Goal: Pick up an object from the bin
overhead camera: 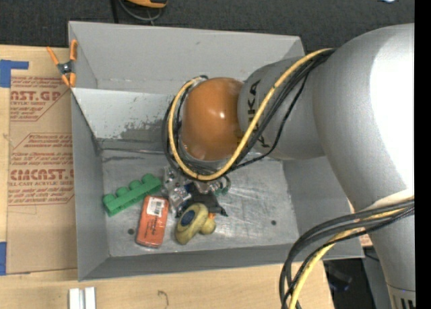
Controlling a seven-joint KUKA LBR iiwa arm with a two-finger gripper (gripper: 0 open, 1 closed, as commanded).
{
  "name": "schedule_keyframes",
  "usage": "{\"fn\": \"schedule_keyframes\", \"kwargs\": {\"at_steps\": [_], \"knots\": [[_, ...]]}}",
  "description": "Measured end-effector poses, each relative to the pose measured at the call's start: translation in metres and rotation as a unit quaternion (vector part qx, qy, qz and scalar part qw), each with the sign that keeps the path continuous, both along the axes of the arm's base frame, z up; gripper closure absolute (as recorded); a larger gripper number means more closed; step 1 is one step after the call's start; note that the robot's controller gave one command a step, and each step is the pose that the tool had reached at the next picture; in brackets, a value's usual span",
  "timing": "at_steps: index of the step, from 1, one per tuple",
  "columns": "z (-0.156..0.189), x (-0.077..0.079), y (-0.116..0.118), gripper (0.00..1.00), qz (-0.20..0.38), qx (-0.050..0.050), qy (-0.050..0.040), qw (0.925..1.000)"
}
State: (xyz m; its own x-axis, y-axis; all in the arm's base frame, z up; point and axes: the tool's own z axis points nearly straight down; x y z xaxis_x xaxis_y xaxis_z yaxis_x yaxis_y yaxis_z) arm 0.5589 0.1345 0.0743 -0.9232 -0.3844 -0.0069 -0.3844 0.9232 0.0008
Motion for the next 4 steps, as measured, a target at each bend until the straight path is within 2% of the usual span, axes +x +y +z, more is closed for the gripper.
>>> {"fn": "schedule_keyframes", "kwargs": {"at_steps": [1,2,3,4], "knots": [[-0.002,-0.001,0.000,0.00,0.000,0.000,0.0004,1.0000],[-0.002,-0.001,0.000,0.00,0.000,0.000,0.0004,1.0000],[-0.003,-0.019,0.094,1.00,0.085,-0.007,0.0018,0.9964],[-0.003,-0.019,0.094,1.00,0.084,-0.006,0.0018,0.9964]]}}
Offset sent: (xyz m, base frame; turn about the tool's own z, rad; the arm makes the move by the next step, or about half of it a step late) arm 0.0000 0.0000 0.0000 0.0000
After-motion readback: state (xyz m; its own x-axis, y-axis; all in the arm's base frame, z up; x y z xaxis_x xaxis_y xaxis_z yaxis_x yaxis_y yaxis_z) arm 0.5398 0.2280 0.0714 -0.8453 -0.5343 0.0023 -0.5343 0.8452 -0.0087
